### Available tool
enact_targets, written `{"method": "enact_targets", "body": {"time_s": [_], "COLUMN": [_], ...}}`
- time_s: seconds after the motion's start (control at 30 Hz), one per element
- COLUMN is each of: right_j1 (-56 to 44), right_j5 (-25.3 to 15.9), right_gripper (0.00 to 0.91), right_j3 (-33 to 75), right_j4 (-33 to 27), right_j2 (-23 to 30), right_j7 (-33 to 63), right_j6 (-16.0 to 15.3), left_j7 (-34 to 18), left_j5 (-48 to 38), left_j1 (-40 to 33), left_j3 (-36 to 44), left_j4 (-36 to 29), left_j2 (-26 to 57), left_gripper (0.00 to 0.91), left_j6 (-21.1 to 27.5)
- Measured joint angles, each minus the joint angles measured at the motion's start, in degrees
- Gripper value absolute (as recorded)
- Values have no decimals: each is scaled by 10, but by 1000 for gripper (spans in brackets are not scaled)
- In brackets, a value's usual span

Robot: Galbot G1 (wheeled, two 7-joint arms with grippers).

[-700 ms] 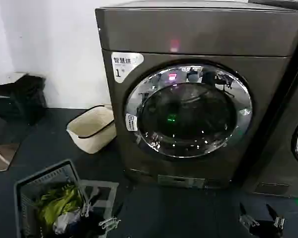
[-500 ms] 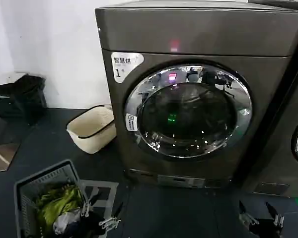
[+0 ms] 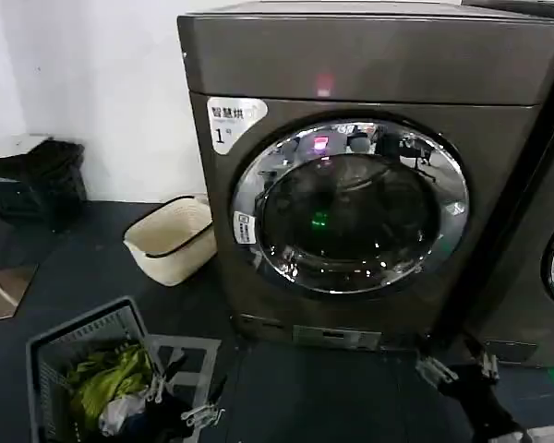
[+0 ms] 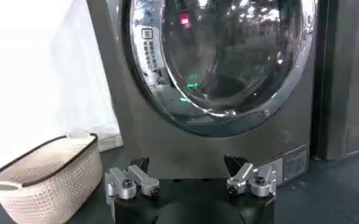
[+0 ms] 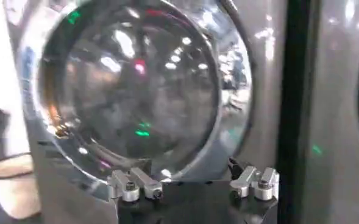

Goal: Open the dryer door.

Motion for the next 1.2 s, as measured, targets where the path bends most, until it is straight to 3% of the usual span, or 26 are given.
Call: {"method": "enact_targets", "body": {"time_s": [0.63,1.2], "right_j1": [220,417], "right_j5": [45,68], "right_gripper": [907,907], "right_j3": [-154,-286], "right_j4": [-95,-203], "right_j2": [-141,-162], "right_j7": [-7,-32], "right_j6": [-1,9], "left_j7": [-2,-3], "left_j5": [11,21], "left_j1": [19,30], "left_j3": [0,-3], "left_j4": [-16,-29], "left_j2": [-5,-23], "left_gripper": [907,907], "left_j6": [-14,-22]}}
